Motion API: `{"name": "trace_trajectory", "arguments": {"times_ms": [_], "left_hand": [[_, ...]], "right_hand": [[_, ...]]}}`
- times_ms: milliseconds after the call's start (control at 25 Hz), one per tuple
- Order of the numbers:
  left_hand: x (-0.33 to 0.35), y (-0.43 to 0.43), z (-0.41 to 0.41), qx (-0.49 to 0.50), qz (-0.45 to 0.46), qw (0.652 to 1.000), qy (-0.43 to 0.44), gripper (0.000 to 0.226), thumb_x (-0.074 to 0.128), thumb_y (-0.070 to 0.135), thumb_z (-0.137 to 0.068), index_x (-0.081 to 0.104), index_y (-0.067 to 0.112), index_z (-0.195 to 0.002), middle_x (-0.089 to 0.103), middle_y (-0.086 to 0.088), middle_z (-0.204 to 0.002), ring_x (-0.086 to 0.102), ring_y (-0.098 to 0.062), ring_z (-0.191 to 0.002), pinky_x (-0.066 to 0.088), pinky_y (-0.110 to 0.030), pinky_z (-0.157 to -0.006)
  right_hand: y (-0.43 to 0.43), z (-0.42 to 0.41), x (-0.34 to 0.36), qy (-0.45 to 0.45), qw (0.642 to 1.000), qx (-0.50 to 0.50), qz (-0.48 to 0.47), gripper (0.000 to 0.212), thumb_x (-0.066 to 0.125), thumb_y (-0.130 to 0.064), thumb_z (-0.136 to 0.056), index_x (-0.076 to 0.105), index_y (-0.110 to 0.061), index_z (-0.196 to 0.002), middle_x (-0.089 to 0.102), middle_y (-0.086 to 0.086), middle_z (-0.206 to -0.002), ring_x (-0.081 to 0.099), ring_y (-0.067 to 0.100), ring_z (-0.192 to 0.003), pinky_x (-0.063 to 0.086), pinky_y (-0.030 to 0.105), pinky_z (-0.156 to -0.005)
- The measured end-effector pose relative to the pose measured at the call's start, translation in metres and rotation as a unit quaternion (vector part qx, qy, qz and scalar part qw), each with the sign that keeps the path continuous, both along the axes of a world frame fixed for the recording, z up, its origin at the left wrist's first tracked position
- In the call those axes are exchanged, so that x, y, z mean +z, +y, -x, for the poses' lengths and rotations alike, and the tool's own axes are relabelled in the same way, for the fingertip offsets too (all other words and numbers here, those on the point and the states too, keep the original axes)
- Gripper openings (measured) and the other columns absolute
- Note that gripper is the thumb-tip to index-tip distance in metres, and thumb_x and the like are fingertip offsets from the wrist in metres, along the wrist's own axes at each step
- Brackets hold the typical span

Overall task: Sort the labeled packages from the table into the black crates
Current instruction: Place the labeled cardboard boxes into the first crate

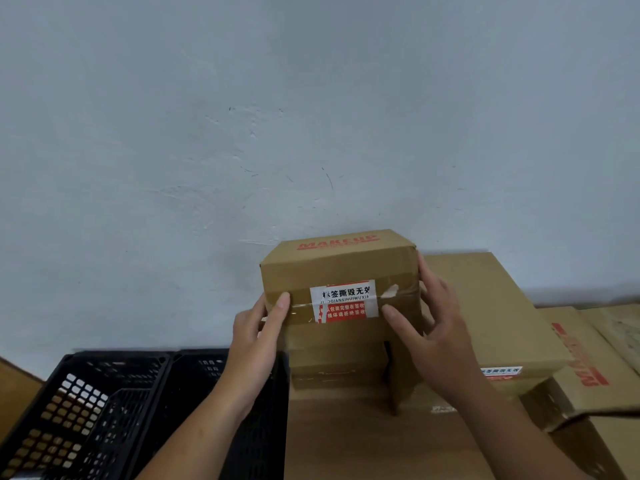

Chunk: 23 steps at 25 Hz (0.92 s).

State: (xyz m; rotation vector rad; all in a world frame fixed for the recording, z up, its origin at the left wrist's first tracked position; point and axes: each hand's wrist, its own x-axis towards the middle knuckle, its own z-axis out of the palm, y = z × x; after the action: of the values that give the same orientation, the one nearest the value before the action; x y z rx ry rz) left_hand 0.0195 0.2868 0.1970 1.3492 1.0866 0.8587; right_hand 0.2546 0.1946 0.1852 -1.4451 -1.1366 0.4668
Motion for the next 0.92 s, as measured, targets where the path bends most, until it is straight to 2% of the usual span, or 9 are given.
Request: {"name": "trace_trajectory", "arguments": {"times_ms": [80, 160, 280, 360, 440, 560, 640, 760, 920], "left_hand": [[-0.003, -0.003, 0.000, 0.006, 0.004, 1.000, -0.012, 0.038, 0.054, 0.079, -0.086, 0.062, 0.063, -0.120, 0.059, 0.028, -0.125, 0.062, 0.008, -0.113, 0.052, -0.011, -0.078], [-0.005, -0.004, 0.001, 0.009, -0.002, 1.000, -0.027, 0.047, 0.058, 0.076, -0.087, 0.059, 0.056, -0.130, 0.062, 0.019, -0.133, 0.062, -0.005, -0.122, 0.054, -0.019, -0.085], [-0.002, -0.006, 0.001, -0.001, -0.045, 0.998, -0.045, 0.051, 0.061, 0.068, -0.089, 0.055, 0.052, -0.137, 0.068, 0.020, -0.129, 0.064, -0.002, -0.120, 0.055, -0.010, -0.079], [0.000, -0.008, 0.005, -0.005, -0.103, 0.994, -0.032, 0.067, 0.059, 0.079, -0.083, 0.046, 0.055, -0.144, 0.057, 0.027, -0.138, 0.055, 0.007, -0.127, 0.052, -0.009, -0.089], [-0.001, -0.009, 0.011, -0.024, -0.168, 0.985, 0.012, 0.090, 0.061, 0.086, -0.074, 0.032, 0.055, -0.153, 0.041, 0.024, -0.146, 0.042, 0.006, -0.138, 0.046, -0.012, -0.099], [-0.005, -0.008, 0.013, -0.063, -0.232, 0.967, 0.080, 0.111, 0.074, 0.079, -0.068, 0.015, 0.053, -0.158, 0.027, 0.020, -0.147, 0.031, -0.002, -0.144, 0.040, -0.019, -0.106], [-0.001, -0.011, 0.008, -0.030, -0.211, 0.976, 0.038, 0.105, 0.077, 0.077, -0.067, 0.029, 0.049, -0.155, 0.036, 0.018, -0.147, 0.042, -0.006, -0.140, 0.048, -0.023, -0.103], [0.012, -0.016, -0.003, 0.033, -0.145, 0.987, -0.058, 0.072, 0.076, 0.080, -0.064, 0.061, 0.046, -0.126, 0.070, 0.015, -0.122, 0.067, 0.000, -0.111, 0.056, -0.011, -0.077], [0.025, -0.021, -0.009, 0.040, -0.097, 0.991, -0.080, 0.058, 0.071, 0.083, -0.067, 0.069, 0.046, -0.112, 0.076, 0.017, -0.111, 0.071, 0.003, -0.100, 0.055, -0.008, -0.070]], "right_hand": [[-0.003, -0.004, 0.001, 0.005, 1.000, 0.017, -0.007, 0.085, 0.074, -0.013, -0.091, 0.030, -0.043, -0.157, 0.046, -0.015, -0.147, 0.048, -0.002, -0.135, 0.047, 0.016, -0.105], [-0.006, -0.007, 0.003, 0.007, 0.999, 0.034, -0.002, 0.085, 0.073, -0.010, -0.091, 0.029, -0.042, -0.157, 0.049, -0.018, -0.149, 0.048, 0.000, -0.137, 0.048, 0.023, -0.107], [-0.010, -0.008, 0.006, 0.026, 0.999, 0.036, 0.006, 0.085, 0.075, -0.019, -0.090, 0.029, -0.044, -0.156, 0.055, -0.022, -0.144, 0.052, -0.001, -0.134, 0.053, 0.028, -0.103], [-0.013, -0.007, 0.012, 0.042, 0.999, 0.016, 0.001, 0.082, 0.076, -0.031, -0.086, 0.034, -0.045, -0.154, 0.059, -0.027, -0.138, 0.056, -0.003, -0.127, 0.057, 0.023, -0.095], [-0.014, -0.010, 0.023, 0.062, 0.998, -0.012, -0.008, 0.078, 0.075, -0.045, -0.080, 0.042, -0.044, -0.150, 0.062, -0.028, -0.133, 0.060, -0.005, -0.121, 0.057, 0.017, -0.089], [-0.015, -0.017, 0.043, 0.089, 0.996, -0.027, 0.005, 0.072, 0.074, -0.059, -0.077, 0.051, -0.044, -0.143, 0.066, -0.022, -0.132, 0.061, -0.002, -0.122, 0.054, 0.032, -0.102], [-0.017, -0.019, 0.055, 0.103, 0.995, 0.012, 0.011, 0.059, 0.074, -0.065, -0.078, 0.057, -0.051, -0.133, 0.067, -0.024, -0.129, 0.061, -0.002, -0.122, 0.053, 0.033, -0.102], [-0.023, -0.016, 0.071, 0.061, 0.996, 0.054, 0.024, 0.065, 0.067, -0.078, -0.072, 0.053, -0.060, -0.132, 0.066, -0.025, -0.129, 0.063, -0.001, -0.119, 0.059, 0.026, -0.091], [-0.028, -0.018, 0.076, -0.003, 0.997, 0.062, 0.037, 0.081, 0.066, -0.082, -0.071, 0.043, -0.057, -0.144, 0.062, -0.025, -0.136, 0.056, 0.004, -0.130, 0.047, 0.046, -0.109]]}}
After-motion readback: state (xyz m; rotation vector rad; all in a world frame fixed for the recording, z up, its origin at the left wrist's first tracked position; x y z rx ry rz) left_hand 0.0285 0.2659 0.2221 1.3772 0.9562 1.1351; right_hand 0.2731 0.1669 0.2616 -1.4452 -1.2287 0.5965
